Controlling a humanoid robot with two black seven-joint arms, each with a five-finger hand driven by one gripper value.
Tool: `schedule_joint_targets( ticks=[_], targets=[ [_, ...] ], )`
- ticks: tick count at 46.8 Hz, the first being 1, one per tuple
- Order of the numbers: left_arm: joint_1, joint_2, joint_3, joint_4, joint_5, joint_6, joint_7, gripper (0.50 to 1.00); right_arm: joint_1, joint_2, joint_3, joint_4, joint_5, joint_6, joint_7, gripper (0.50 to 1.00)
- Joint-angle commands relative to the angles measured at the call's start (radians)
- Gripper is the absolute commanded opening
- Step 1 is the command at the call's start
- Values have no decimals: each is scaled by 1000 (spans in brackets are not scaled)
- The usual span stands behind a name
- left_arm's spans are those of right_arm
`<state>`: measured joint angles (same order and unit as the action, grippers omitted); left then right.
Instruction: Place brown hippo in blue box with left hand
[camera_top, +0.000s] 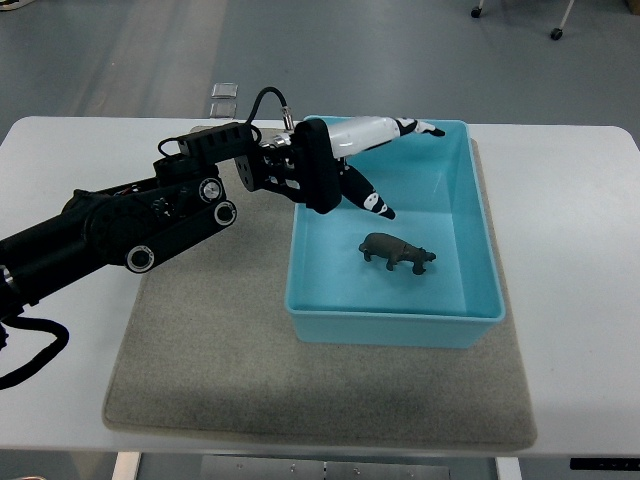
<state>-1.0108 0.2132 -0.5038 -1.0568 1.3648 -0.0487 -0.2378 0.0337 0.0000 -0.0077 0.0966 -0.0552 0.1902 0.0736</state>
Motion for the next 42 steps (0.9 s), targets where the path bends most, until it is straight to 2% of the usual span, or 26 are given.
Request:
schedule_joint_targets(
  ticks=[1,10,15,35,42],
  targets=[
    [1,5,-27,4,-110,35,0,990,0,0,0,0,0,0,0,936],
    [24,51,-70,6,-340,174,-6,992,0,0,0,0,0,0,0,936],
    [47,60,-139,9,-458,222,-6,992,0,0,0,0,0,0,0,936],
    [162,69,-357,113,-763,227,-6,990,0,0,0,0,0,0,0,936],
    [207,81,-404,118,-891,227,-26,994,0,0,0,0,0,0,0,936]
  ],
)
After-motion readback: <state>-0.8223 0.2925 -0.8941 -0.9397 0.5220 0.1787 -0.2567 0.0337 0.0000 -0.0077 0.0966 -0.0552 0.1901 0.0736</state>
